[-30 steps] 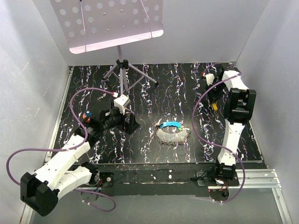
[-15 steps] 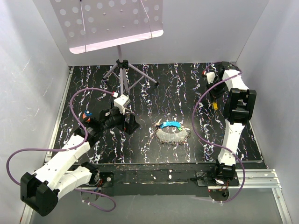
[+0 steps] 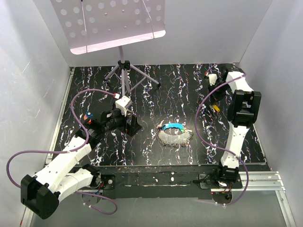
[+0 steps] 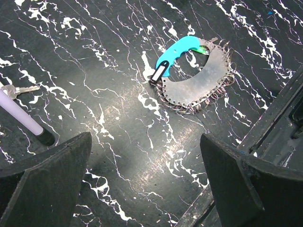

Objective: Put the keys on the keyring

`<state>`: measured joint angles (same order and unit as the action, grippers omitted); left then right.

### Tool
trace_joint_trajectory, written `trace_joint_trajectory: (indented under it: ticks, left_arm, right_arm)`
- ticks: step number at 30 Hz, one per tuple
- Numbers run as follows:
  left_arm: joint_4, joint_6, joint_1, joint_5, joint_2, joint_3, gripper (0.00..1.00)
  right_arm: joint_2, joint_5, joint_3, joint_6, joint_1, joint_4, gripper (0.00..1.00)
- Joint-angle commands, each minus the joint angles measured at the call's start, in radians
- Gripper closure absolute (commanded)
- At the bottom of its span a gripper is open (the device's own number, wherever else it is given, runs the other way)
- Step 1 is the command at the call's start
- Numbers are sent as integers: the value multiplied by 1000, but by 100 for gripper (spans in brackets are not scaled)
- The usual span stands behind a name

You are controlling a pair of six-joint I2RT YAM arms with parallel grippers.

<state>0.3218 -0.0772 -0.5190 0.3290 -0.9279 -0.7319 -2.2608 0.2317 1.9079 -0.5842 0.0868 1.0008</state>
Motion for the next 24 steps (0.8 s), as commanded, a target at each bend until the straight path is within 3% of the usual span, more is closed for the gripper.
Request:
trace_joint_trajectory:
  ticks: [1, 17, 24]
  left_arm:
    - [-6, 14, 4, 15, 23, -17, 0]
    - [-20, 14, 2, 31, 37, -6, 0]
    - [-20, 13, 2, 44, 41, -1, 1]
  right_arm:
    - [112, 95, -64, -11, 5, 9, 99]
    - [314, 268, -372, -14, -4, -67, 99]
    - [423, 316, -562, 0, -70, -109, 99]
